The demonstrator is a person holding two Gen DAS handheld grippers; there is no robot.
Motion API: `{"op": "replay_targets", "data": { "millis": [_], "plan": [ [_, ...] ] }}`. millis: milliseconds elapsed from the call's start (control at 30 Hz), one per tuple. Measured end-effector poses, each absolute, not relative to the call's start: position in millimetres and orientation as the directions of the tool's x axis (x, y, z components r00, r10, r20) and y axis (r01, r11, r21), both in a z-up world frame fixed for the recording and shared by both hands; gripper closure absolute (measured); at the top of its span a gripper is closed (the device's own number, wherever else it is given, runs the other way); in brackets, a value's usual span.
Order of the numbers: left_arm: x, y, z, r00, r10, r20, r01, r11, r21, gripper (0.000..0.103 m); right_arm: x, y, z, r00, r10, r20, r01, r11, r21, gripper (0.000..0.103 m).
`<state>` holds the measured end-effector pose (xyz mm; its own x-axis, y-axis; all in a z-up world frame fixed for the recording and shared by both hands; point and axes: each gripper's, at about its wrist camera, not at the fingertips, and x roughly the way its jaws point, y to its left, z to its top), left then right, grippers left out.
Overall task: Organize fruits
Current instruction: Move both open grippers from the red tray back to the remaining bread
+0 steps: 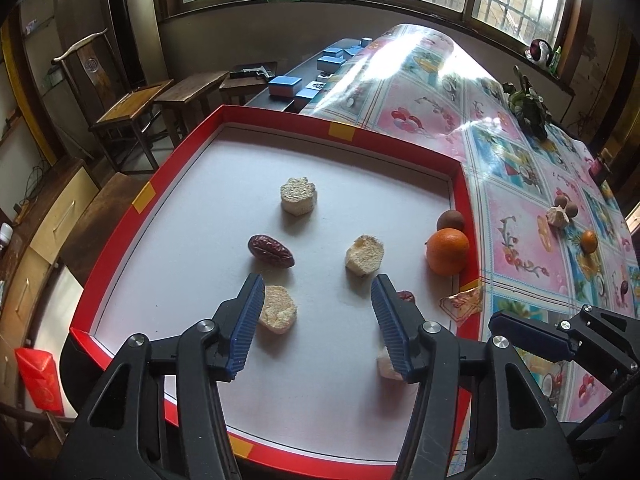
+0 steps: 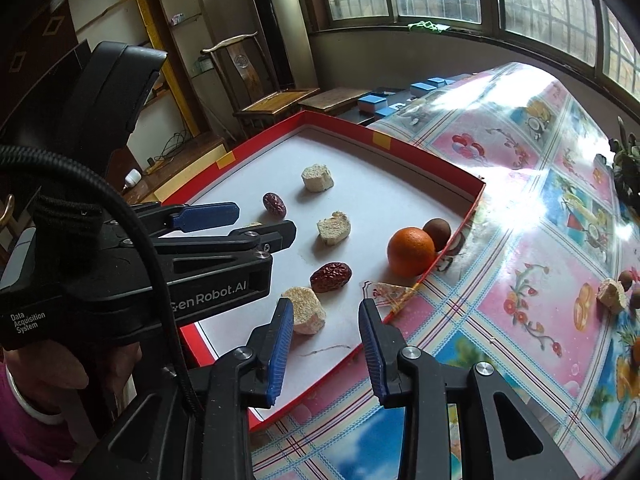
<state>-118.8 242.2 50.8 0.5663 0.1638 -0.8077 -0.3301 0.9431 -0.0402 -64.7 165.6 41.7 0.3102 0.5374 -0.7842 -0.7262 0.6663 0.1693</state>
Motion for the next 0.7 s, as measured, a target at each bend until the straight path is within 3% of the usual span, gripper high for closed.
{"op": "replay_targets", "data": {
  "millis": [700],
  "plan": [
    [-52, 113, 50, 0.567, 0.024, -0.823, -0.087, 0.996, -0.031, 0.047, -28, 22, 39, 0.453, 0.427, -0.783, -0.476, 0.858, 0.193, 0.067]
  ]
}}
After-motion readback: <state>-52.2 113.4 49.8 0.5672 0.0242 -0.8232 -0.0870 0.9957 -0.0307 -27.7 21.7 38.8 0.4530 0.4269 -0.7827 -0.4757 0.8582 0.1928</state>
